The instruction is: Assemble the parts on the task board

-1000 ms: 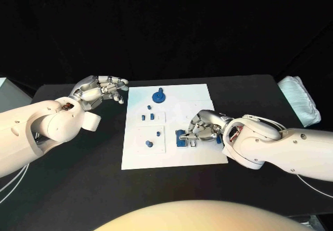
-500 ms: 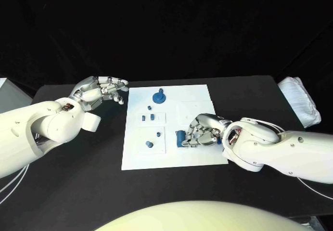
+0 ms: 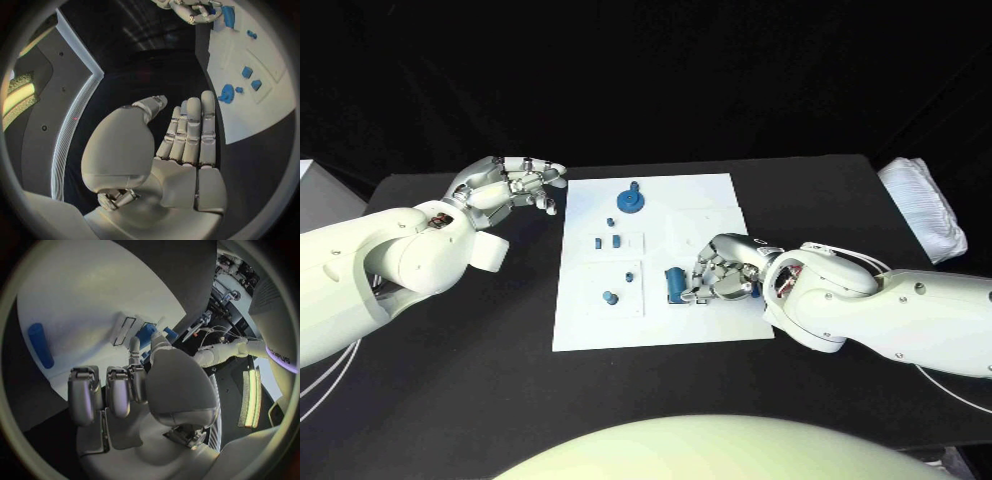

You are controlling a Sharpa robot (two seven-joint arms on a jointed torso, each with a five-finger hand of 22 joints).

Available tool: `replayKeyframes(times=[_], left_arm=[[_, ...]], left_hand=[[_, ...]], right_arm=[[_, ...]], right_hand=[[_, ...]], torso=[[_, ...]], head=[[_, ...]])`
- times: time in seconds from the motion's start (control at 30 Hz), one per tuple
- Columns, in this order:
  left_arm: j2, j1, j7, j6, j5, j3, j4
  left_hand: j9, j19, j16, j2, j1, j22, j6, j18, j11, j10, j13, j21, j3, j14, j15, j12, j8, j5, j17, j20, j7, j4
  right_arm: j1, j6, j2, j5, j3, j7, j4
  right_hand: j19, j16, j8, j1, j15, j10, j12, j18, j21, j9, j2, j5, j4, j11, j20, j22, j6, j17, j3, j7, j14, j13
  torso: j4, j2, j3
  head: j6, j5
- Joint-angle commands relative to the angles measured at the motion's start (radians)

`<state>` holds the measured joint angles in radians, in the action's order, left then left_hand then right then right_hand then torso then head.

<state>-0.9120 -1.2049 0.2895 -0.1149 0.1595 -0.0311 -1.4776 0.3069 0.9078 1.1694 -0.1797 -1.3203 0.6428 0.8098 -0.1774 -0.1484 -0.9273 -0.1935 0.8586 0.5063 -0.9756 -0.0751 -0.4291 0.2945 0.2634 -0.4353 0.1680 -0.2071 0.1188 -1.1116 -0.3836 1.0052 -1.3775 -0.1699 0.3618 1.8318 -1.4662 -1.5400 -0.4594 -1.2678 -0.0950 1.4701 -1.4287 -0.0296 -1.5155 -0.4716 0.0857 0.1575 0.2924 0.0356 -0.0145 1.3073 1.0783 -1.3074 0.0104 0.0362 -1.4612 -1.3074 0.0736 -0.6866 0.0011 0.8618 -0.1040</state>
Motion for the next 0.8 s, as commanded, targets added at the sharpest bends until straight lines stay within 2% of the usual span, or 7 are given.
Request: replayKeyframes(times=[0.03,0.23,0.3,0.47,0.8], left_arm=[[0.001,0.0,0.004,0.018,0.003,0.0,0.002],[0.001,0.0,0.001,0.02,0.003,0.0,0.007],[0.001,0.0,0.0,0.02,0.003,0.0,0.008],[0.0,0.0,-0.001,0.022,0.003,0.0,0.009],[0.0,0.0,-0.002,0.021,0.003,0.0,0.01]], left_hand=[[-0.001,0.006,0.005,0.002,0.009,-0.001,-0.009,-0.006,0.0,0.005,-0.001,-0.005,0.0,0.007,-0.002,-0.005,0.003,0.002,0.001,0.003,-0.011,0.005],[-0.001,0.006,0.005,0.003,0.01,-0.001,-0.009,-0.006,0.0,0.005,-0.002,-0.005,-0.001,0.007,-0.002,-0.005,0.003,0.002,0.001,0.004,-0.011,0.006],[-0.001,0.006,0.005,0.003,0.009,-0.001,-0.01,-0.006,0.0,0.005,-0.001,-0.006,-0.001,0.008,-0.002,-0.006,0.003,0.003,0.001,0.004,-0.011,0.006],[-0.001,0.006,0.005,0.003,0.008,-0.002,-0.01,-0.006,0.001,0.005,-0.002,-0.006,0.0,0.008,-0.002,-0.006,0.004,0.003,0.001,0.004,-0.011,0.006],[-0.001,0.007,0.006,0.003,0.003,-0.002,-0.01,-0.007,0.001,0.006,-0.002,-0.007,0.002,0.008,-0.001,-0.008,0.005,0.004,0.002,0.003,-0.01,0.004]], right_arm=[[0.001,-0.01,-0.002,-0.012,0.0,0.014,-0.01],[0.004,0.024,-0.009,-0.004,-0.001,0.013,-0.017],[0.006,0.043,-0.011,-0.003,-0.001,0.02,-0.019],[0.009,0.074,-0.016,-0.004,-0.001,0.029,-0.02],[0.013,0.047,-0.025,-0.016,-0.001,0.056,-0.021]], right_hand=[[-0.087,0.003,0.004,0.001,0.0,0.052,0.0,0.017,0.005,0.002,-0.018,0.007,-0.002,-0.001,0.0,0.239,-0.003,-0.185,0.006,0.001,-0.094,-0.188],[-0.085,0.005,0.006,-0.001,0.001,0.051,0.004,0.016,0.009,0.003,-0.01,0.004,-0.004,-0.002,0.0,0.238,-0.005,-0.181,0.005,0.002,-0.093,-0.186],[-0.083,0.007,0.008,-0.002,0.002,0.048,0.01,0.014,0.018,0.005,-0.004,-0.015,-0.004,-0.003,-0.001,0.234,-0.006,-0.177,0.006,0.003,-0.092,-0.184],[-0.081,0.008,0.01,-0.036,0.002,0.047,0.014,0.013,0.022,0.007,0.006,-0.022,-0.011,-0.003,-0.002,0.233,-0.007,-0.175,0.019,0.002,-0.091,-0.183],[-0.082,0.008,0.01,-0.037,0.002,0.048,0.011,0.014,0.021,0.009,0.005,-0.03,-0.004,-0.004,-0.002,0.234,-0.004,-0.177,0.023,0.003,-0.092,-0.185]], torso=[[-0.0002,0.002,-0.0001],[-0.0001,0.001,0.0004],[0.0,0.002,0.0008],[-0.0005,0.001,0.0006],[0.0014,0.001,-0.0005]], head=[[0.0,-0.002],[0.001,-0.001],[0.0,-0.001],[0.0,0.002],[-0.003,0.0]])
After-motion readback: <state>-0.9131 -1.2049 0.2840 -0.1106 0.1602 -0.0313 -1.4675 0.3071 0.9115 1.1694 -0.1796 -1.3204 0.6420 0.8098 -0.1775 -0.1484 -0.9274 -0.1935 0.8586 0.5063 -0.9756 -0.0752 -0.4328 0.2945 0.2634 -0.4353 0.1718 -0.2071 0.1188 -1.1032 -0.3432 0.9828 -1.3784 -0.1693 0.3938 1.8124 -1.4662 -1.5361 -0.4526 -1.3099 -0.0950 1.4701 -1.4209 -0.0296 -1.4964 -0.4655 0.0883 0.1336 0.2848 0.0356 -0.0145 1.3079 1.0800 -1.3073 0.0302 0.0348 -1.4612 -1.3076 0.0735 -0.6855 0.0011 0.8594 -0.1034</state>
